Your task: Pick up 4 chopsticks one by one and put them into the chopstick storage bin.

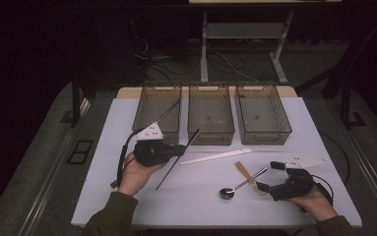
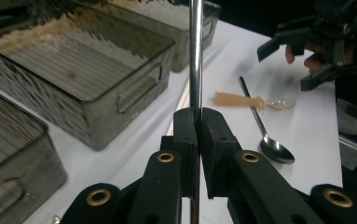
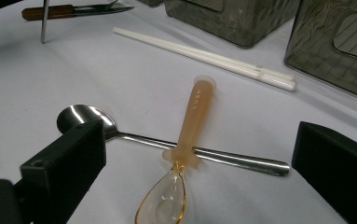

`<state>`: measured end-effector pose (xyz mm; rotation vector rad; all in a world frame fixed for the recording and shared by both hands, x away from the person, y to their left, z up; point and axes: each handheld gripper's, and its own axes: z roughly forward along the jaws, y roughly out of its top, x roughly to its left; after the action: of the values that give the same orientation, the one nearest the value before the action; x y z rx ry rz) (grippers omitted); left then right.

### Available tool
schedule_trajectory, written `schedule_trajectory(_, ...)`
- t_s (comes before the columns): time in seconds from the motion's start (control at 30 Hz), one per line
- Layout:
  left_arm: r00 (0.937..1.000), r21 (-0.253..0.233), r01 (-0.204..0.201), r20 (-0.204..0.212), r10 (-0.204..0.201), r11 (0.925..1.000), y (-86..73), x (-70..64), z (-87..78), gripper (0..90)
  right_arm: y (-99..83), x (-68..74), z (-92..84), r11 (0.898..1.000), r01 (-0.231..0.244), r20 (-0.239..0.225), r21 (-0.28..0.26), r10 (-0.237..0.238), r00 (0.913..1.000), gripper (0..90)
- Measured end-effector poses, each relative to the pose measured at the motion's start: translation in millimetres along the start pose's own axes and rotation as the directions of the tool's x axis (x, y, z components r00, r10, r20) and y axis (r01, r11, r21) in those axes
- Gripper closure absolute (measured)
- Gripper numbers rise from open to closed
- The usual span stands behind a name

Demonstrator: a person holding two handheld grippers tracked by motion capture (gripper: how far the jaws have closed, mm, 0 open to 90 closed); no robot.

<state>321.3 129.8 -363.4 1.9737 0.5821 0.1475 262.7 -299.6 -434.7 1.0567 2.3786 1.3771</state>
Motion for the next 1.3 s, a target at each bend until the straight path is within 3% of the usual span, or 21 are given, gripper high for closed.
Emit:
schedule_trajectory(0.3,0.9995,-0.037,-0.016,-0.027,0.015,0.9992,12.0,1.0,-16.2,84.4,-0.2,-0.8,-0.5,1.000,-0.006,0.002,-0.001,0.006,1.0000,2.8)
schedule_trajectory(0.67,0.9991,-0.054,-0.021,-0.038,0.019,0.9983,23.0,7.5,-21.0,84.3,-0.4,-1.3,0.0,1.000,-0.008,0.003,0.000,0.008,1.0000,2.8)
schedule_trajectory(1.3,0.9921,-0.109,-0.037,-0.123,0.024,0.9934,74.1,43.9,-34.7,84.2,-0.1,1.1,6.1,1.000,0.002,-0.018,-0.006,-0.002,0.9998,2.8)
